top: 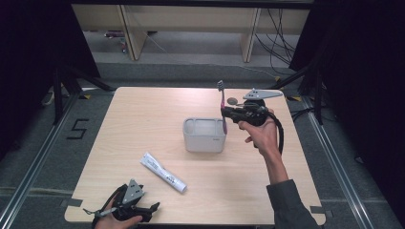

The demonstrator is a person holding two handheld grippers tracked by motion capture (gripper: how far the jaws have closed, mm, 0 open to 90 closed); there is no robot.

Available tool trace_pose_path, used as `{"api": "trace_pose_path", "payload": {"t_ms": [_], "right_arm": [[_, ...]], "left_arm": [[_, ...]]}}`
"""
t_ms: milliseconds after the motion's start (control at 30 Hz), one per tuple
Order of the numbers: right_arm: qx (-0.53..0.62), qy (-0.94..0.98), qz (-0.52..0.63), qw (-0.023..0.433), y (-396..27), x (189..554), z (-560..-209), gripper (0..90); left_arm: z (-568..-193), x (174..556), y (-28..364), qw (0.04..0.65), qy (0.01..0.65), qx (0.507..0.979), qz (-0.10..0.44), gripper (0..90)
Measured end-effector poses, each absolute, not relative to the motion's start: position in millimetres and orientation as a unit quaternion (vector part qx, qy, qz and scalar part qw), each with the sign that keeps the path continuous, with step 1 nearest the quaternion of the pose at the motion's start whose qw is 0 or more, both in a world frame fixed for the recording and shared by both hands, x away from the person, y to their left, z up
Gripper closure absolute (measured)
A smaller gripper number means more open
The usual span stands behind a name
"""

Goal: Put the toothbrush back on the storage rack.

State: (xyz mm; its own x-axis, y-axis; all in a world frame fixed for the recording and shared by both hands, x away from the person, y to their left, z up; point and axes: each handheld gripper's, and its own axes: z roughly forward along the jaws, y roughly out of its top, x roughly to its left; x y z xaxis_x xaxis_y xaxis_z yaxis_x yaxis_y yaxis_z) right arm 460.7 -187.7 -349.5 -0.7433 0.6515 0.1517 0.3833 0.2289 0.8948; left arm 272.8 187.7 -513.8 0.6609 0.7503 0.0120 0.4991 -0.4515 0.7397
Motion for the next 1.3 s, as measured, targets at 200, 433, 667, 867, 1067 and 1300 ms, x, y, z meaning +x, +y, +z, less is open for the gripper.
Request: {"api": "trace_pose_path", "payload": {"t_ms": [200,433,667,867,1067,1300], "right_arm": [[0.346,0.764,0.527,0.136,-186,469,-351,83.4],[0.347,0.758,0.534,0.142,-187,475,-354,83.4],[0.358,0.749,0.534,0.162,-187,482,-359,83.4],[0.362,0.742,0.538,0.167,-187,486,-364,83.4],[0.368,0.741,0.537,0.166,-183,488,-373,83.4],[0.366,0.739,0.539,0.172,-180,491,-381,83.4]], "left_arm": [[-514,273,188,0.365,0.375,0.835,0.172,15.8],[-514,273,188,0.365,0.376,0.834,0.173,15.9],[-514,273,188,0.365,0.375,0.834,0.173,15.8],[-514,273,188,0.366,0.375,0.834,0.174,15.8],[-514,273,188,0.366,0.377,0.833,0.174,15.8],[-514,273,188,0.366,0.378,0.832,0.174,15.8]]}}
